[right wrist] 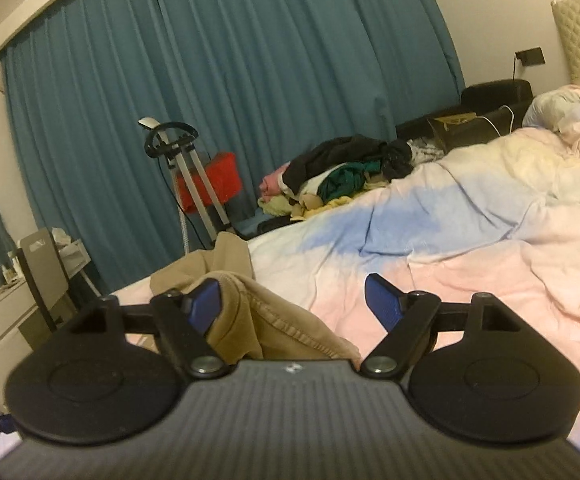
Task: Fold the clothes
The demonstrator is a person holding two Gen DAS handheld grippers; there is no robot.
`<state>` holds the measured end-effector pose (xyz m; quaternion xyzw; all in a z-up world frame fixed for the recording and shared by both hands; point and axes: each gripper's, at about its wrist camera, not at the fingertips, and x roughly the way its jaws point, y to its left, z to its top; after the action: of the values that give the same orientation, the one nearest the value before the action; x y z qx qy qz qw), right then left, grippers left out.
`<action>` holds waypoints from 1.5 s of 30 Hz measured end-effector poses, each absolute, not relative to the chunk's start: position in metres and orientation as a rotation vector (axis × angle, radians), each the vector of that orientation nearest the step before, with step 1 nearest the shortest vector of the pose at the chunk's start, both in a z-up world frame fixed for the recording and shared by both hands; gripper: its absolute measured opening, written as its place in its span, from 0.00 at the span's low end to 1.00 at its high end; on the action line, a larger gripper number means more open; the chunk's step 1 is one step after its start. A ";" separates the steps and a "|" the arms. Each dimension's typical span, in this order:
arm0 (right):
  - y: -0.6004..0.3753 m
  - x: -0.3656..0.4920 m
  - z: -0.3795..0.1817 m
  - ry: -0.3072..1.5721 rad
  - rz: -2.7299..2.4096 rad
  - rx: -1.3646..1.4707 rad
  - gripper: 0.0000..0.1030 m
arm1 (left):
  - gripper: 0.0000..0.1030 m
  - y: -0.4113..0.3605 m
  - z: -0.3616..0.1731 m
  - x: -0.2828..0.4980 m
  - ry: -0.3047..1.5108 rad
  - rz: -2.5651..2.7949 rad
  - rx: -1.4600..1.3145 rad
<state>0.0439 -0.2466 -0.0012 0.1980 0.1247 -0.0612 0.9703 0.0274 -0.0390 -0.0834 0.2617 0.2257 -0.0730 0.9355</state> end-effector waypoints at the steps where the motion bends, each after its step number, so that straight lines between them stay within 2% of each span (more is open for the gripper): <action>1: -0.247 0.044 -0.001 0.255 -0.124 0.403 0.77 | 0.90 -0.040 -0.085 0.029 0.460 -0.139 0.533; 6: -0.244 0.042 0.000 0.250 -0.112 0.406 0.77 | 0.91 -0.048 -0.100 0.040 0.462 -0.154 0.549; 12: -0.246 0.041 0.000 0.257 -0.114 0.410 0.77 | 0.91 -0.064 -0.121 0.045 0.383 -0.084 0.667; 18: -0.248 0.049 -0.008 0.310 -0.132 0.396 0.77 | 0.91 -0.033 -0.084 0.041 0.262 0.090 0.462; 25: -0.229 0.082 -0.045 0.579 -0.106 0.241 0.79 | 0.92 -0.008 -0.047 0.018 0.134 0.184 0.289; 27: -0.225 0.082 -0.050 0.587 -0.127 0.219 0.79 | 0.94 -0.004 -0.041 0.012 0.128 0.194 0.263; 38: -0.217 0.035 -0.005 0.268 -0.235 0.186 0.79 | 0.95 0.015 -0.009 -0.010 0.116 0.212 0.119; 45: -0.207 0.011 0.077 0.092 -0.224 0.201 0.79 | 0.96 0.032 0.066 -0.033 -0.040 0.267 0.019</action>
<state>0.0112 -0.2069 0.0772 0.1001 0.0456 -0.1113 0.9877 -0.0333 0.0316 0.0660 0.0096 -0.0201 0.1332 0.9908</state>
